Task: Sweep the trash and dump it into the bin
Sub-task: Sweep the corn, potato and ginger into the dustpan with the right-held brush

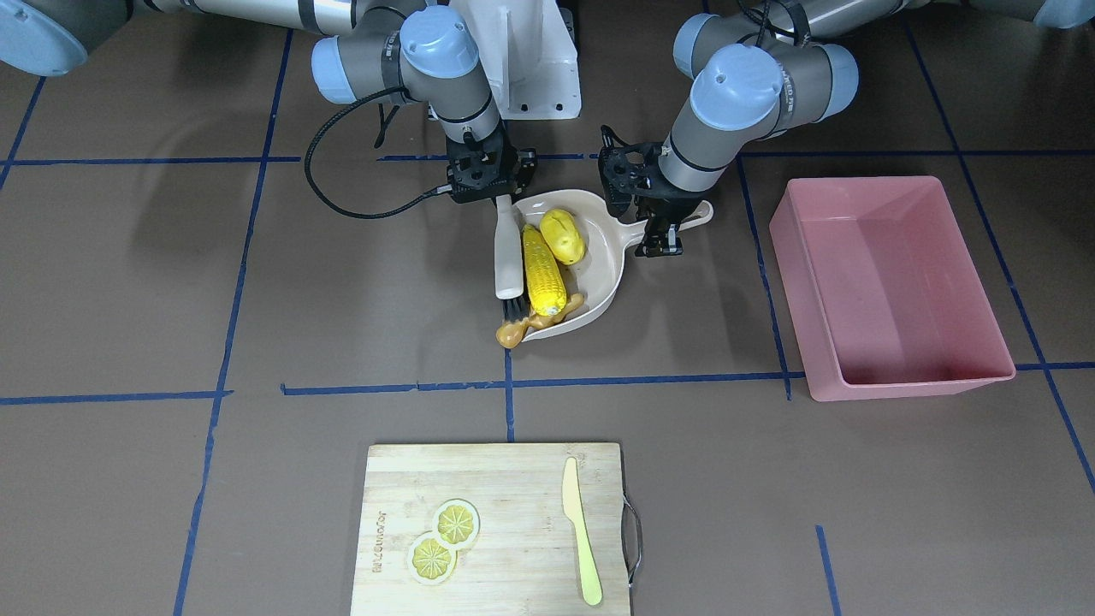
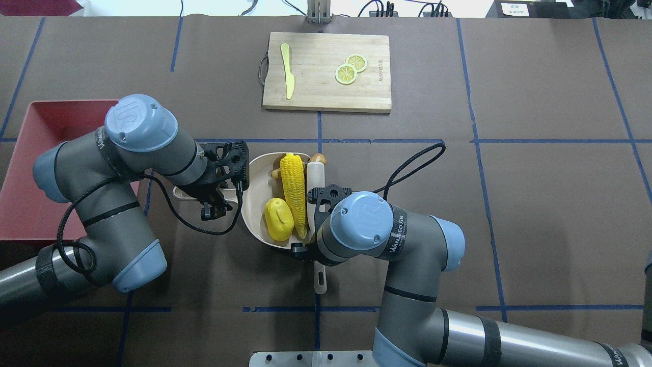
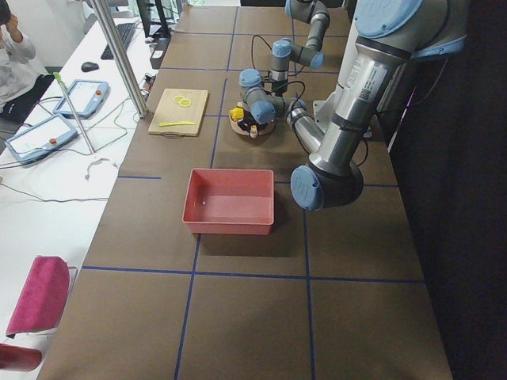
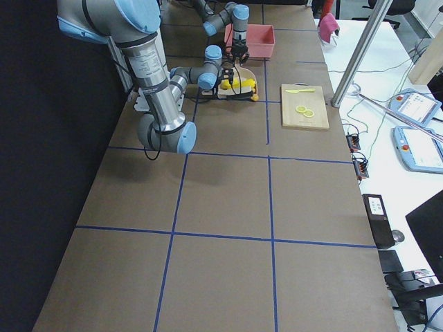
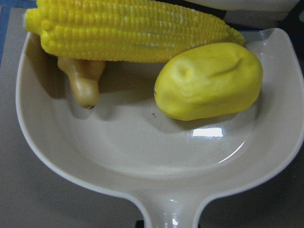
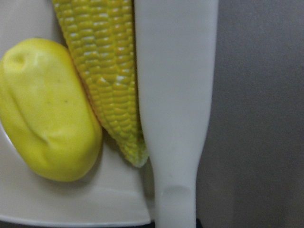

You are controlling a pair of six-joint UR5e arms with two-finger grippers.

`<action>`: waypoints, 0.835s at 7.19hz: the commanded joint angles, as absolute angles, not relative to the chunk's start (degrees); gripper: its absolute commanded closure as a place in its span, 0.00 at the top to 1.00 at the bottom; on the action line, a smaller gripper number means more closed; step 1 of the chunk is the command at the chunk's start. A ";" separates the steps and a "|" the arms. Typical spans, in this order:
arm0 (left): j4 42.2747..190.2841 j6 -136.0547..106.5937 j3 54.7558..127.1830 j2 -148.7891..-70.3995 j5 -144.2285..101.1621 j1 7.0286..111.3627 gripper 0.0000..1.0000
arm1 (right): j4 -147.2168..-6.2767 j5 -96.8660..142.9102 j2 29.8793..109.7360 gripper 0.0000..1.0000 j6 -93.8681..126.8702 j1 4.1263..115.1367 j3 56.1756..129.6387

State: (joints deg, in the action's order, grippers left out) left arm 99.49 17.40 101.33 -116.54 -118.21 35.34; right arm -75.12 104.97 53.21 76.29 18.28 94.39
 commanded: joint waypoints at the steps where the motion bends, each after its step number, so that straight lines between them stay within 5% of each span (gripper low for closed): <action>1: 99.58 17.40 101.34 -116.54 -118.21 35.42 0.00 | -75.15 104.85 52.04 0.00 76.29 18.11 94.48; 6: 101.67 16.01 101.16 -116.02 -118.21 35.59 0.00 | -75.50 104.85 51.50 0.00 76.29 18.02 95.10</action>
